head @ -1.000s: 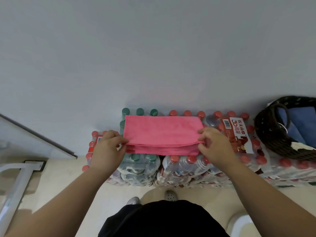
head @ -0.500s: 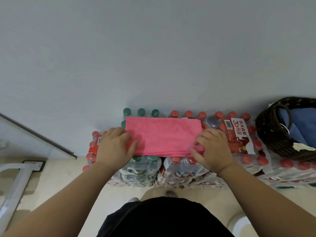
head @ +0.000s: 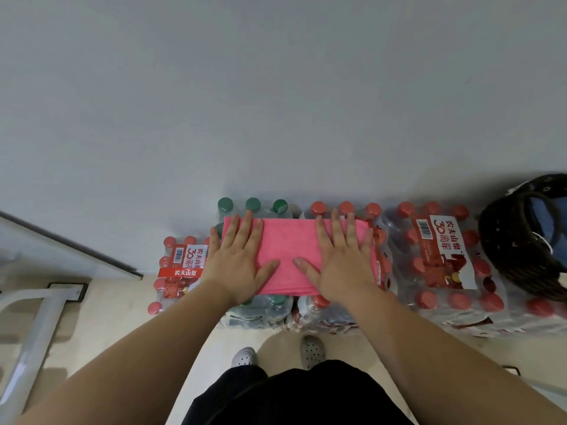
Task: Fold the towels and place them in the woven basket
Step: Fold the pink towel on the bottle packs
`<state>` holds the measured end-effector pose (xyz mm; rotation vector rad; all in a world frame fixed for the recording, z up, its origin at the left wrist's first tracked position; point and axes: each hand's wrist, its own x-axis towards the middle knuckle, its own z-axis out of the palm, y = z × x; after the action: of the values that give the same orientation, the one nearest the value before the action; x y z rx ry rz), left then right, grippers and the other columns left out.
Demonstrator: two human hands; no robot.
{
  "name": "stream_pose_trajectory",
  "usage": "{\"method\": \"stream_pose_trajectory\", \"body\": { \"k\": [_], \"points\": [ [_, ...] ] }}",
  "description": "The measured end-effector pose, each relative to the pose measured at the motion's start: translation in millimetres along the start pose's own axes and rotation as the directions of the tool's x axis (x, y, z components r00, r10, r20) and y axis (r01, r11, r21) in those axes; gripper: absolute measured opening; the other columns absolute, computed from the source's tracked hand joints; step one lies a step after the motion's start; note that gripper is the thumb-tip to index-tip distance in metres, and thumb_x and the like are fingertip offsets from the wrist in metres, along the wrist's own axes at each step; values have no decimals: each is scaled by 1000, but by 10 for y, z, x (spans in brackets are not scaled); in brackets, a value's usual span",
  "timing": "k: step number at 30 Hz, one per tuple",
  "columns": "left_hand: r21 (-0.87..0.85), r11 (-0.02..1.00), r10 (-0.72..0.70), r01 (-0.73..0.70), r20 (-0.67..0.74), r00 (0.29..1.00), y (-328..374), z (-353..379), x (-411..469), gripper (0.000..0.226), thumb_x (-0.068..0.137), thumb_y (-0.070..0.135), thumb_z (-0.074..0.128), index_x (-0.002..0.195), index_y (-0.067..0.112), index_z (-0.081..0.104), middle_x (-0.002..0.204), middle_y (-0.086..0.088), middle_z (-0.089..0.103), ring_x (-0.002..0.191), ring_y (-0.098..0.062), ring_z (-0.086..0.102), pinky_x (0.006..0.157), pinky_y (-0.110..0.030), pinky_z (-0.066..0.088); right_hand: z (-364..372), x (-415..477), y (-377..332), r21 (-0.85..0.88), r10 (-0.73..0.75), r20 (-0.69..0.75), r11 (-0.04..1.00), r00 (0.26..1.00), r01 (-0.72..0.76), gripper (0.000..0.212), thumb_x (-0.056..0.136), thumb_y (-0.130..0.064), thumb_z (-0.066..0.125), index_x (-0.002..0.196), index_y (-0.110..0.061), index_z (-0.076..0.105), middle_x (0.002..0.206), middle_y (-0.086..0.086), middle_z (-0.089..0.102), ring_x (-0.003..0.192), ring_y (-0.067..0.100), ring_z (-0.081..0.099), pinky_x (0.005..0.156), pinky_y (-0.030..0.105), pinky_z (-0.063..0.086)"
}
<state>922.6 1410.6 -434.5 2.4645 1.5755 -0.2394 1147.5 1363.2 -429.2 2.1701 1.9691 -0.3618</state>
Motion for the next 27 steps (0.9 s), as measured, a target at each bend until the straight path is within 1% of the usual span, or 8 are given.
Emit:
{"method": "stream_pose_trajectory", "body": {
  "k": [3, 7, 10, 14, 18, 21, 24, 27],
  "points": [
    [-3, 1000, 10, -10, -10, 1000, -20, 17, 1, 90, 89, 78, 5, 156, 22, -16, 162, -3, -25, 150, -26, -21, 121, -56, -7, 18, 22, 47, 37, 70, -12, 997, 997, -69, 107, 72, -94, -7, 152, -24, -25, 158, 14, -31, 145, 42, -28, 112, 72, -10],
    [-9, 999, 33, -34, -29, 999, -37, 12, -14, 89, 90, 78, 6, 156, 22, -16, 162, -4, -26, 149, -26, -23, 121, -52, -11, 34, 31, 44, 38, 75, -13, 997, 997, -74, 110, 73, -95, -4, 155, -22, -21, 159, 14, -29, 146, 43, -26, 112, 72, -8],
    [-50, 999, -1, -4, -98, 995, -73, 23, -109, 84, 93, 75, 13, 158, 27, -7, 163, -8, -20, 150, -28, -21, 120, -51, -12, -9, 22, 39, -12, 70, -6, 997, 998, -70, 109, 74, -93, -8, 155, -21, -20, 160, 16, -27, 146, 44, -25, 112, 71, -10],
    [-126, 986, -122, 108, -110, 986, -177, 52, -297, 83, 92, 75, 21, 158, 29, 4, 165, -17, -3, 152, -36, -7, 121, -51, -5, -104, -56, -141, -80, 10, -63, 997, 998, -15, 99, 81, -85, -10, 156, -20, -15, 163, 13, -21, 145, 40, -30, 111, 70, -14],
    [-137, 989, -75, 61, -98, 992, -225, 29, -349, 82, 92, 73, 18, 159, 26, 9, 165, -18, 5, 152, -35, -2, 120, -49, -6, -148, -99, -535, -80, -113, -66, 991, 991, 107, 90, 87, -80, -7, 153, -21, -20, 161, 6, -28, 142, 35, -37, 111, 68, -16],
    [-109, 994, -30, 22, -79, 996, -216, -11, -320, 86, 90, 70, 15, 159, 18, 11, 165, -15, 7, 153, -30, -4, 118, -46, -9, -71, -47, -613, -67, -92, -26, 994, 995, 91, 90, 87, -79, -7, 152, -19, -23, 161, 4, -29, 142, 32, -39, 112, 68, -13],
    [-163, 986, -32, 23, -49, 998, -208, -38, -277, 89, 89, 66, 22, 158, 13, 9, 166, -12, 8, 153, -28, 2, 123, -46, 0, 16, -30, -569, -80, -69, -15, 994, 998, 67, 91, 87, -79, -8, 153, -18, -21, 163, 4, -24, 143, 33, -36, 112, 69, -12],
    [-261, 965, -38, 17, -78, 996, -181, -101, -296, 88, 89, 62, 32, 158, 11, 13, 164, -13, 16, 148, -32, 20, 123, -46, 17, 22, -30, -572, -102, -69, -9, 992, 998, 68, 92, 86, -79, -10, 153, -17, -19, 163, 4, -22, 143, 34, -35, 112, 69, -13]
  ]
}}
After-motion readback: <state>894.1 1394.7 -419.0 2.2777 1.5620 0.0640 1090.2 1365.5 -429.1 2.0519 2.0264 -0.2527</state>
